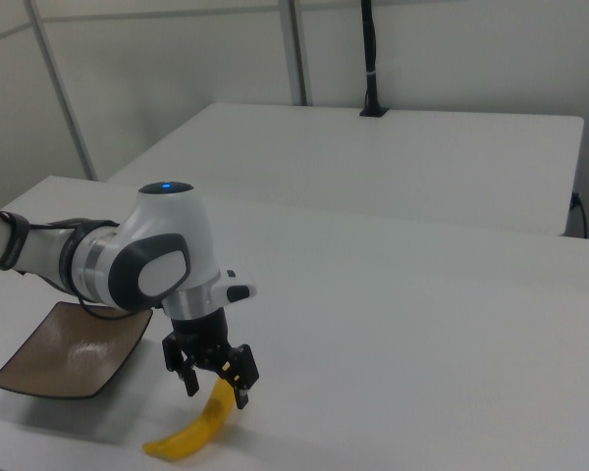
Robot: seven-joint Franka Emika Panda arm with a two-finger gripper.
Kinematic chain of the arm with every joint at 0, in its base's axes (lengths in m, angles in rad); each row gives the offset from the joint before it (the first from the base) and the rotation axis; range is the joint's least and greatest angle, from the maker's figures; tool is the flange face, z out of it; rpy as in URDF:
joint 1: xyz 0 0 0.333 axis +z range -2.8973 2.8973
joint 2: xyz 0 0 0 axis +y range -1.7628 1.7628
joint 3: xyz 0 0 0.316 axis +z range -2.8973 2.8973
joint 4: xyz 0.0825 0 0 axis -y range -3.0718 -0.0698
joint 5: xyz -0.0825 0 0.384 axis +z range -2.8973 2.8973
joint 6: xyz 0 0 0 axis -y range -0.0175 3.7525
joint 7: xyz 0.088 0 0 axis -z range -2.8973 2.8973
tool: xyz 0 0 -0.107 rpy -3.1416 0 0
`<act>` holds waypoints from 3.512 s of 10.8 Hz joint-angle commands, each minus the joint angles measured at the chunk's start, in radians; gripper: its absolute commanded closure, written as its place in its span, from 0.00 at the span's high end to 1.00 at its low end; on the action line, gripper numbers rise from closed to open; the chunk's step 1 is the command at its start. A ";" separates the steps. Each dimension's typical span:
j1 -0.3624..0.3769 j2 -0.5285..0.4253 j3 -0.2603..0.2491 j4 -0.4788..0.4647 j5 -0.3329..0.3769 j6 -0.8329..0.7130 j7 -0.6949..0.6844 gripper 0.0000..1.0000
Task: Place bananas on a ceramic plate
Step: 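Lower the open gripper over the yellow banana's middle, then close the gripper on the banana and lift it up, then carry the held banana over the brown square plate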
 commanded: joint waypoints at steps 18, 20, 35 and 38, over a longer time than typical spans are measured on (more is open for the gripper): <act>-0.011 -0.005 -0.011 -0.037 -0.011 0.028 -0.105 0.02; -0.010 -0.033 -0.011 0.046 -0.002 -0.110 -0.105 0.02; 0.026 -0.050 0.104 0.479 0.510 -0.626 -0.045 0.02; 0.027 -0.050 0.114 0.343 0.617 -0.537 -0.048 0.02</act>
